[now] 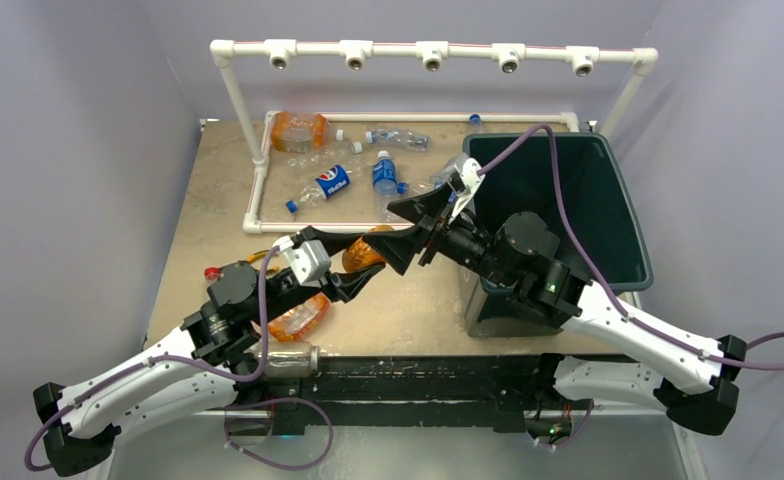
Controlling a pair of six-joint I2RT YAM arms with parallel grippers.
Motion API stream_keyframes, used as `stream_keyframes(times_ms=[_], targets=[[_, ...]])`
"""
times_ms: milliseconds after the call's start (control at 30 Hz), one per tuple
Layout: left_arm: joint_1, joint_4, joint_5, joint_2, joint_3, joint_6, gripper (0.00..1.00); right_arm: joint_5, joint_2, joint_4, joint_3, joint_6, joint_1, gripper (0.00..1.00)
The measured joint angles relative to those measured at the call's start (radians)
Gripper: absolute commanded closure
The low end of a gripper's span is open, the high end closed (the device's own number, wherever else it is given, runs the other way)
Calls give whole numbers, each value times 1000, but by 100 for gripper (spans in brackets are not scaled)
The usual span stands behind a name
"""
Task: Put the plastic bottles in the bin
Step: Place the plastic bottle in the trash bin.
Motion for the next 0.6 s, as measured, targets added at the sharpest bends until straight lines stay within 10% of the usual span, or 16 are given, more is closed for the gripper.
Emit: stream_keyframes(times_ms=[600], targets=[[-6,1,-72,-2,0,-18,72,-64,38,-25,0,13,0,40]])
